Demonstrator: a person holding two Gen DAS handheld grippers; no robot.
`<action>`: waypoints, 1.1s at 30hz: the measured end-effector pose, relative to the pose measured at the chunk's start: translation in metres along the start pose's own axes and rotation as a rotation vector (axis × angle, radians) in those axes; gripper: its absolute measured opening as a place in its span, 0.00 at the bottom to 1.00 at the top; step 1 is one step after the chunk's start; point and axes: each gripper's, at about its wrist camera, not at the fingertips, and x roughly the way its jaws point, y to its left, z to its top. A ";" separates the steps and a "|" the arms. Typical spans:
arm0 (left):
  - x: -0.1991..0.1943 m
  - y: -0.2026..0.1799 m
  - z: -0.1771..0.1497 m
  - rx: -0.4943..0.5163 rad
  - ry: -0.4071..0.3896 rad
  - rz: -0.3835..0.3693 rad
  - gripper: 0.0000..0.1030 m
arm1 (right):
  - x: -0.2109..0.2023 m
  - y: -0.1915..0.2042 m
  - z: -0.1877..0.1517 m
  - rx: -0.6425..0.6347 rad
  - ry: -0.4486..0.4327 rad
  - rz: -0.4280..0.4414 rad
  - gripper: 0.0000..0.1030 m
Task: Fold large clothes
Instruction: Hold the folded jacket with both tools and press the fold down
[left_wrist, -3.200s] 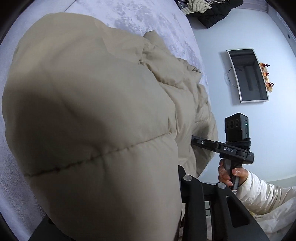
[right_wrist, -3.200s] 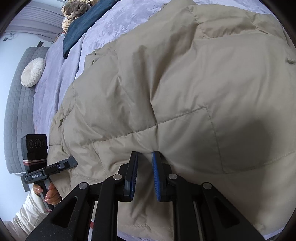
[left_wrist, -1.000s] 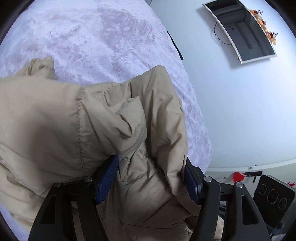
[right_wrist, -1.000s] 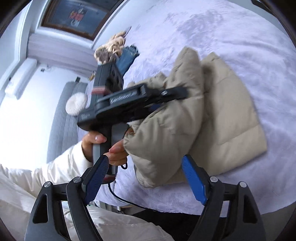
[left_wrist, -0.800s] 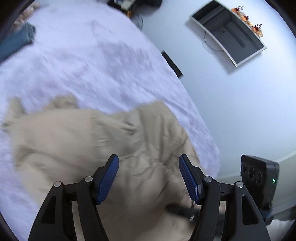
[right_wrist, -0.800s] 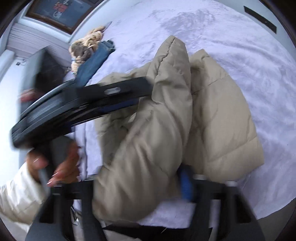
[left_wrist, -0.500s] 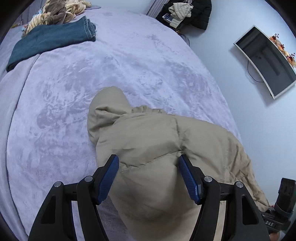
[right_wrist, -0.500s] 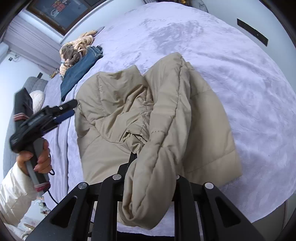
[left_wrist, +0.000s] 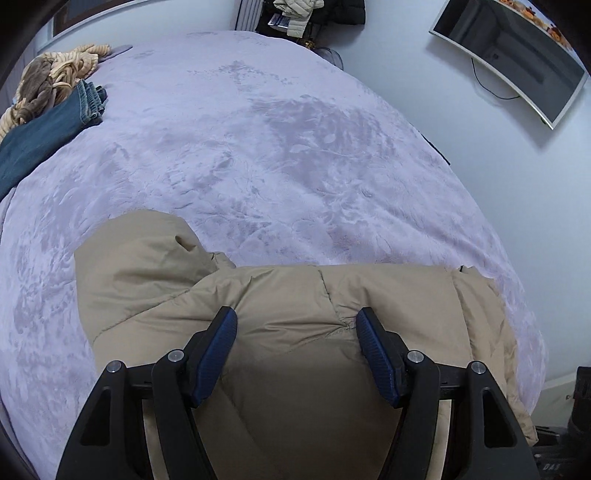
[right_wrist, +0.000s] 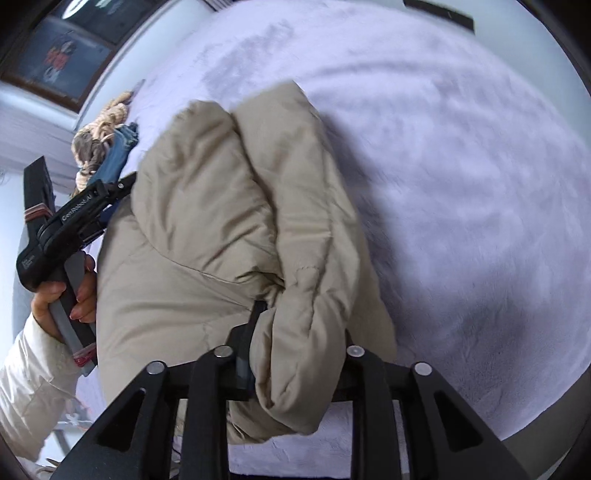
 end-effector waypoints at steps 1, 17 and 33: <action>0.002 0.001 0.000 0.000 0.001 0.001 0.66 | -0.002 -0.007 0.001 0.024 0.014 -0.008 0.37; 0.001 0.003 -0.007 0.004 -0.007 0.026 0.68 | 0.010 0.051 0.062 -0.272 0.040 -0.013 0.31; -0.078 0.014 -0.079 -0.074 0.095 0.044 0.68 | 0.046 0.025 0.027 -0.187 0.097 0.028 0.29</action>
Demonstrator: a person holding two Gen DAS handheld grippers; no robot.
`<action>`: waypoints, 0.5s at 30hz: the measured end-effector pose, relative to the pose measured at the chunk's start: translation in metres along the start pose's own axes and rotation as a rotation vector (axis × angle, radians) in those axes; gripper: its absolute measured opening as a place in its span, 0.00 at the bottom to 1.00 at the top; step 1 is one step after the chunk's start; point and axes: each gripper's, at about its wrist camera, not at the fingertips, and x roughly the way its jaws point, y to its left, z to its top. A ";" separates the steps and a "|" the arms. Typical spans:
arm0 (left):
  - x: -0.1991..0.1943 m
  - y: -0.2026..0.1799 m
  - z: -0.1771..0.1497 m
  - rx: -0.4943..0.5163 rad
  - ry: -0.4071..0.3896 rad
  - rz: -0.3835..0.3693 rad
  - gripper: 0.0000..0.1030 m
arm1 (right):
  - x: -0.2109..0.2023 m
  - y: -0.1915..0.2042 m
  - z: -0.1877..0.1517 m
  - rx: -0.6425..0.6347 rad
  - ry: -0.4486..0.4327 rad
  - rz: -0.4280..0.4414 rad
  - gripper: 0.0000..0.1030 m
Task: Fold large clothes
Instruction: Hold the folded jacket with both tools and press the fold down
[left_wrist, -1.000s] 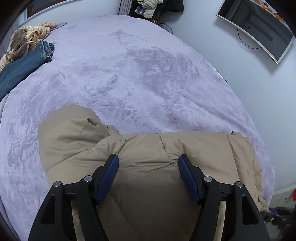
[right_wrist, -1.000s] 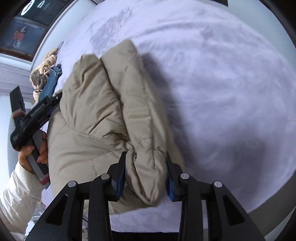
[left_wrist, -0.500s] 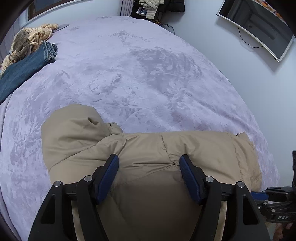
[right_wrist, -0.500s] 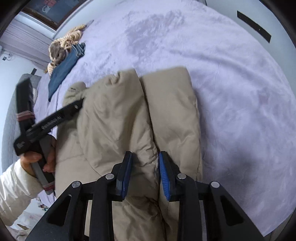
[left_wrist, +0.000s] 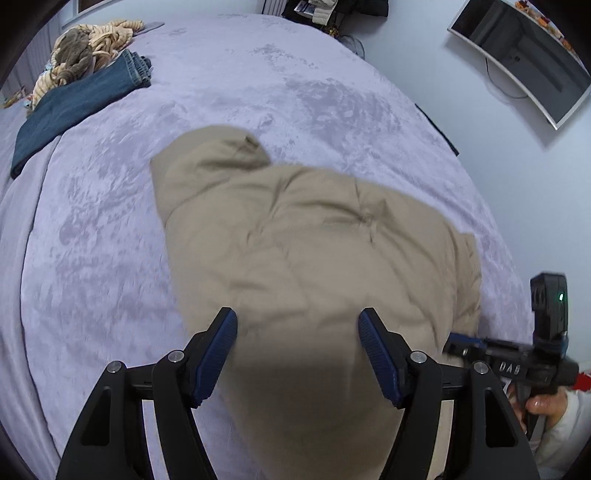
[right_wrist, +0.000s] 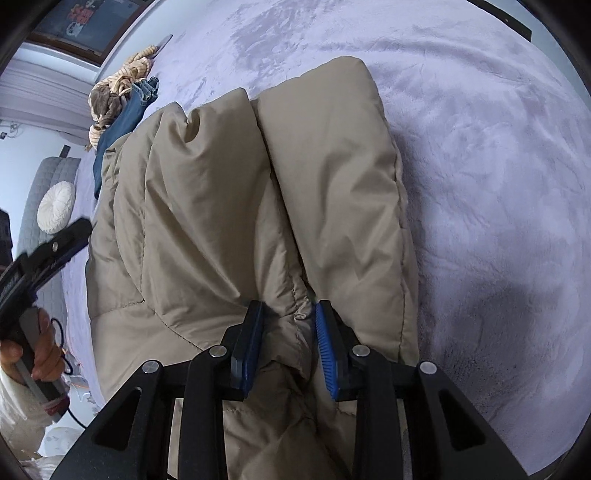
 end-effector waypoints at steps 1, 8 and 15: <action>0.003 0.000 -0.011 -0.004 0.015 0.019 0.75 | 0.001 0.000 -0.002 -0.002 -0.002 -0.001 0.29; 0.020 0.013 -0.044 -0.183 0.050 0.041 0.86 | 0.008 0.010 0.008 -0.035 0.039 -0.026 0.30; 0.017 0.009 -0.041 -0.176 0.047 0.092 0.86 | -0.045 0.052 0.049 -0.150 -0.113 -0.014 0.32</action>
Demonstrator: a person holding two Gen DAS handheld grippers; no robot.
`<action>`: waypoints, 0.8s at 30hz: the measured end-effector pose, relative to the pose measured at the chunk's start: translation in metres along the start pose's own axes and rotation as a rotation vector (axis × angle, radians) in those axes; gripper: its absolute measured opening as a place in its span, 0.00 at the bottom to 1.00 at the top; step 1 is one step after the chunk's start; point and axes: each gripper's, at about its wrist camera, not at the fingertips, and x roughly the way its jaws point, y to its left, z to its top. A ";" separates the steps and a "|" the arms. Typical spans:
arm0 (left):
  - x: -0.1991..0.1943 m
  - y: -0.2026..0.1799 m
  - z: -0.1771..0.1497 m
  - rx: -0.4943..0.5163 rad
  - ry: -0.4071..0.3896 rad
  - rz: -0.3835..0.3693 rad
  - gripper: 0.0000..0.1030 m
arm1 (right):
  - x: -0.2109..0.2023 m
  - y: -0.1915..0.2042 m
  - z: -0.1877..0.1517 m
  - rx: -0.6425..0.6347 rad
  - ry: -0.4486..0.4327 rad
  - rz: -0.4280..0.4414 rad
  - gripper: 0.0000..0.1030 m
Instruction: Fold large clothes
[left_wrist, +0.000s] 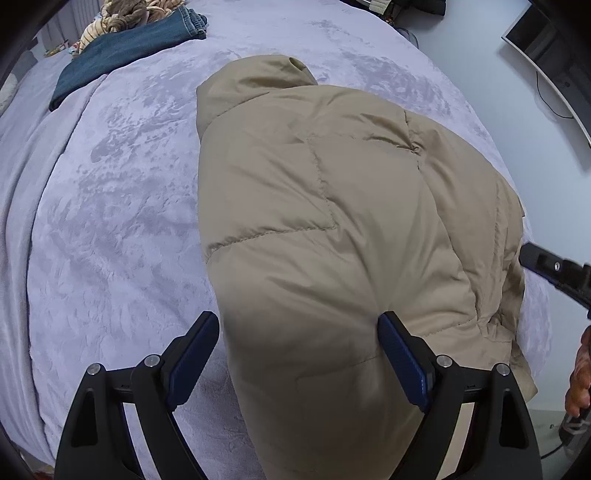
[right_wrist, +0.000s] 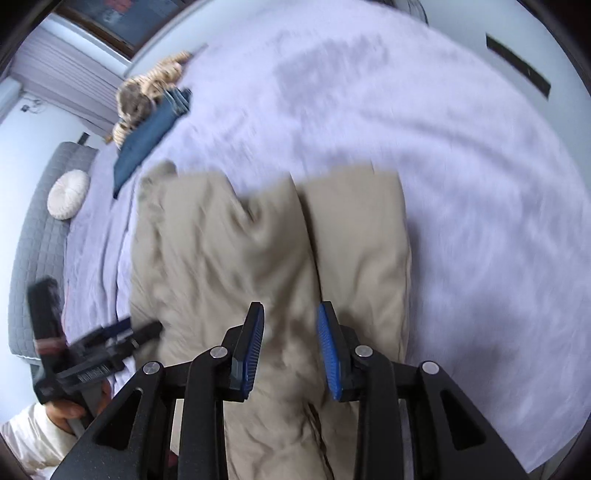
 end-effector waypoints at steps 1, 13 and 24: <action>0.001 0.000 0.000 -0.004 0.000 0.003 0.86 | 0.000 0.005 0.010 -0.020 -0.018 -0.005 0.32; -0.004 -0.005 0.002 -0.007 0.010 0.056 0.93 | 0.071 -0.020 0.029 0.039 0.165 -0.032 0.34; -0.019 -0.001 -0.002 -0.012 0.013 0.039 0.93 | 0.022 -0.007 -0.003 0.055 0.147 -0.032 0.44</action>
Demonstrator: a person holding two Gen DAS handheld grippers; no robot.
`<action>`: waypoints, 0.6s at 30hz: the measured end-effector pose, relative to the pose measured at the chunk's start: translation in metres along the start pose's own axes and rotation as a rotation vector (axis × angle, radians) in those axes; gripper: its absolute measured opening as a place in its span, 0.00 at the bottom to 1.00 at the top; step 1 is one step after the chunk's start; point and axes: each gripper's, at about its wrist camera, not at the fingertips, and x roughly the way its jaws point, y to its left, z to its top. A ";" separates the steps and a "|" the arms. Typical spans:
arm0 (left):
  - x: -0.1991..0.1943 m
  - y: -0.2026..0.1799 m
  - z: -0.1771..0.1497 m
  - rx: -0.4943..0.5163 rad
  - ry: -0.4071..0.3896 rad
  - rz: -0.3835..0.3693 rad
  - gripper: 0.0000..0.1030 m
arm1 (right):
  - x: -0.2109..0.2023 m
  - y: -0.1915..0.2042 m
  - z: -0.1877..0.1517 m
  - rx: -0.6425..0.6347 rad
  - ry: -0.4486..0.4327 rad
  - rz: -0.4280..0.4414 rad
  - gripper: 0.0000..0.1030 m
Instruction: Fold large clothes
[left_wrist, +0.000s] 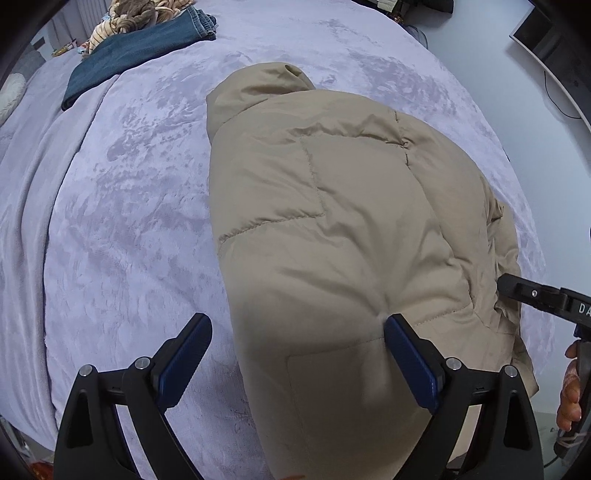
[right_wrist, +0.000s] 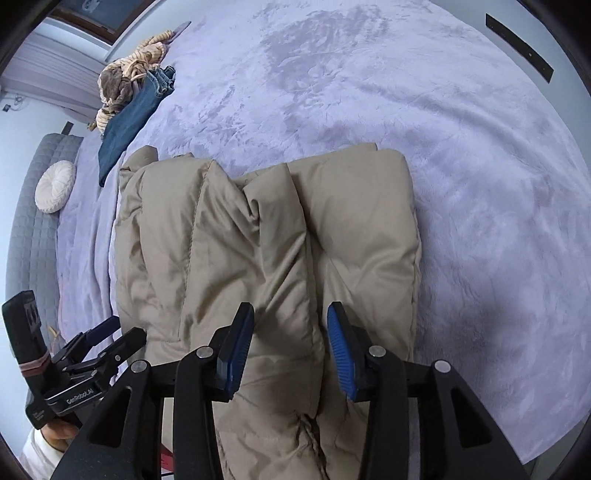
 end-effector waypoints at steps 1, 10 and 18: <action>-0.002 0.001 -0.002 -0.003 -0.005 -0.004 0.93 | -0.002 0.001 -0.004 0.000 0.001 -0.001 0.45; -0.016 0.007 -0.016 0.024 -0.009 -0.030 1.00 | -0.012 0.006 -0.034 0.026 -0.012 -0.028 0.50; -0.026 0.016 -0.035 0.033 -0.003 -0.049 1.00 | -0.024 0.014 -0.063 0.031 -0.060 -0.060 0.71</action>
